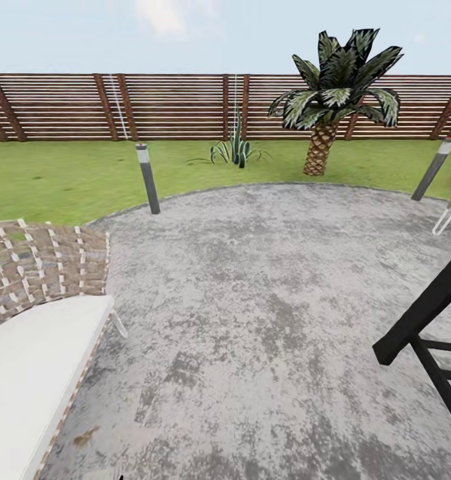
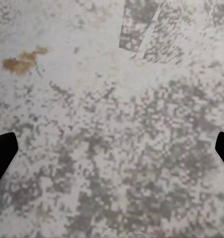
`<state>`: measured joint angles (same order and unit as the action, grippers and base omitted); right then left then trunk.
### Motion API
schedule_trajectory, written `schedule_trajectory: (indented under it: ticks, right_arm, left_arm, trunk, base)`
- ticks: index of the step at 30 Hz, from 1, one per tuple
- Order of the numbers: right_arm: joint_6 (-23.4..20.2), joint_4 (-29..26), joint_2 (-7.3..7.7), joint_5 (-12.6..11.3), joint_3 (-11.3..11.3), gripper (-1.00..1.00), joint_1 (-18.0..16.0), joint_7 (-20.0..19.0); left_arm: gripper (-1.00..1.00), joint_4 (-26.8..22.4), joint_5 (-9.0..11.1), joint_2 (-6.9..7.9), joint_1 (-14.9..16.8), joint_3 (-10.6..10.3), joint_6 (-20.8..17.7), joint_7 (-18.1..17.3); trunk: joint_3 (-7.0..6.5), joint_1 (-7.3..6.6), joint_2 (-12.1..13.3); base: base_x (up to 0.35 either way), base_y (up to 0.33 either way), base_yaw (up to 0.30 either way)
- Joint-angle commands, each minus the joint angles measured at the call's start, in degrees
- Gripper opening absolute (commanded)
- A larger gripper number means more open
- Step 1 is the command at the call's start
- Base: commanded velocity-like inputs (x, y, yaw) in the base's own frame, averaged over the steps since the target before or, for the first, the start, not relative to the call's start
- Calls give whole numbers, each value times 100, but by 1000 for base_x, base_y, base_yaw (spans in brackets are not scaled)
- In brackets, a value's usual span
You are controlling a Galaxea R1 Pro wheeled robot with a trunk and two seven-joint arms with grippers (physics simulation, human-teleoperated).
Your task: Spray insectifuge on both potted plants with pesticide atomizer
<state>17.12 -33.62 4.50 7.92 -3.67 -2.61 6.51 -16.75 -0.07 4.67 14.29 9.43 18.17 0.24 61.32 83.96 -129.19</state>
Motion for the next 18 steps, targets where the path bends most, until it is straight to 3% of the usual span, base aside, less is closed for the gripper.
schedule_trajectory:
  ticks: [1, 18]
  right_arm:
    - [11, 4, -2, 60, -10, 100, -3, 26]
    - [11, 4, -2, 60, -20, 100, -3, 26]
  left_arm:
    - [100, 6, -1, -1, 3, 7, 20, 2]
    - [100, 5, -1, 0, 3, 7, 20, 2]
  trunk:
    - [4, 3, -1]
    - [4, 3, -1]
  base:
    - [337, 0, 0]
    - [337, 0, 0]
